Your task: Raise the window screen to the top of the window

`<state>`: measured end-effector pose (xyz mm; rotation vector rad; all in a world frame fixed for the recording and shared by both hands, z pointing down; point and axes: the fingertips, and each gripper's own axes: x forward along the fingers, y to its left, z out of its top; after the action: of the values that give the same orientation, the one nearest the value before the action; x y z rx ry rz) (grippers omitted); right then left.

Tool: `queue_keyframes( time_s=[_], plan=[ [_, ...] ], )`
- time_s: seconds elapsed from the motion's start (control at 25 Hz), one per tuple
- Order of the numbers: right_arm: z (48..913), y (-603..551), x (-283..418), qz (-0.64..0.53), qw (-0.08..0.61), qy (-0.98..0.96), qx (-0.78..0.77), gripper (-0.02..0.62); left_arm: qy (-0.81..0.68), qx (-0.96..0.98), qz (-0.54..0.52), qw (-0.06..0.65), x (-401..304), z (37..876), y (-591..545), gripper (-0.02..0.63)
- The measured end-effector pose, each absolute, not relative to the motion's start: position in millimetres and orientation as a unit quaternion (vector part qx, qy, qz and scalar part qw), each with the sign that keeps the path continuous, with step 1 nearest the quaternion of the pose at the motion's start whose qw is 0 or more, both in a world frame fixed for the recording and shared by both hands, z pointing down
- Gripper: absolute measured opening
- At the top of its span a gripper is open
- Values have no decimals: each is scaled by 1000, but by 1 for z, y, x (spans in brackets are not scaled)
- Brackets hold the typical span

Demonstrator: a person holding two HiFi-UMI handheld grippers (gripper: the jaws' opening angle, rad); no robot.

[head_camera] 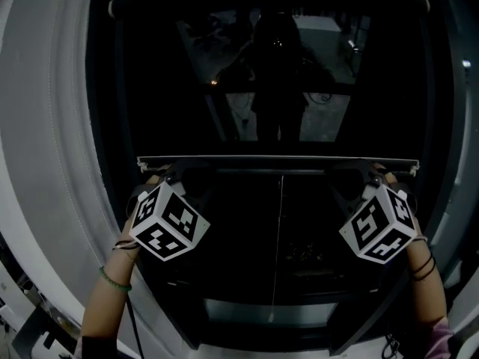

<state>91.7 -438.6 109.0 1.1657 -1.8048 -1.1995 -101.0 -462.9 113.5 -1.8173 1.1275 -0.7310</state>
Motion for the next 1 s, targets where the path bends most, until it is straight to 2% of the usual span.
queue_keyframes(
  time_s=[0.72,1.0],
  plan=[
    [-43,-437,88,-511,283,-662,470,38,492,-688,-275,457,-105,-42,-461,57],
    [-79,-438,85,-516,308,-651,464,38,490,-687,-282,457,-105,-81,-462,60]
  ],
)
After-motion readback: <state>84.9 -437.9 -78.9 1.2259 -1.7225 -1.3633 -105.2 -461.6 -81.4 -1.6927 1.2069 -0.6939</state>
